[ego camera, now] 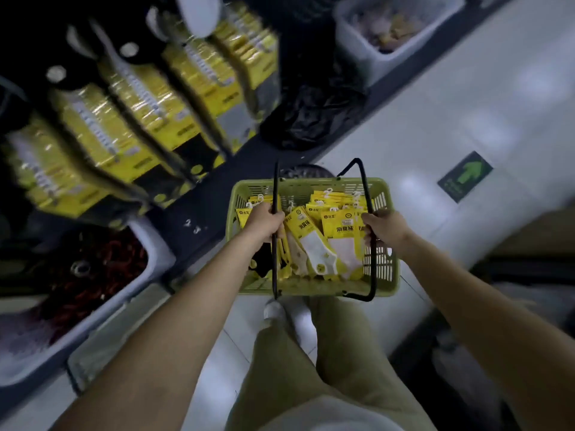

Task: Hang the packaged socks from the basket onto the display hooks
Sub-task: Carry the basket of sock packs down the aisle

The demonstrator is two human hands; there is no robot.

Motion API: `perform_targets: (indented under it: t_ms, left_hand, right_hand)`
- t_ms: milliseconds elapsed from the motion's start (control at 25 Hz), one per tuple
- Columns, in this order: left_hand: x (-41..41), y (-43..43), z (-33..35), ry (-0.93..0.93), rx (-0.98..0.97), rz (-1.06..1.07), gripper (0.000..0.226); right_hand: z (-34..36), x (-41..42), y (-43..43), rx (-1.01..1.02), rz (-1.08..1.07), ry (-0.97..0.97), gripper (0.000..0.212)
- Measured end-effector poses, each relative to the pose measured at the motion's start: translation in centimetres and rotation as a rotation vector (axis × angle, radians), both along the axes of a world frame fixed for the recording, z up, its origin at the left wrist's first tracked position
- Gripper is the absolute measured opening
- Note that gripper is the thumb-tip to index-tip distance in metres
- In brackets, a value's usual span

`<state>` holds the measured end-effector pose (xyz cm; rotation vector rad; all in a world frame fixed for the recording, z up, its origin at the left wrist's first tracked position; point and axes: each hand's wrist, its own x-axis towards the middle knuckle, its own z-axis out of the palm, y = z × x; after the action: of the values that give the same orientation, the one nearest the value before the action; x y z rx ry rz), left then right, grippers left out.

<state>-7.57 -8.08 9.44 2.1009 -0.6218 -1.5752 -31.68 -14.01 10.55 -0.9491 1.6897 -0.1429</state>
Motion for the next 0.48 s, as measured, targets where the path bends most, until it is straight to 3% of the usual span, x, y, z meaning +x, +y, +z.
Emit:
perform_targets:
  t_ms: [240, 480]
  left_hand:
    - [-12.0, -10.8, 1.6, -0.016, -0.075, -0.320, 0.014]
    - [-25.3, -23.8, 1.2, -0.103, -0.096, -0.451, 0.021]
  right_hand:
    - [0.7, -12.4, -2.4, -0.052, -0.261, -0.014, 0.029]
    - [0.8, -25.6, -10.0, -0.028, -0.471, -0.044, 0.024]
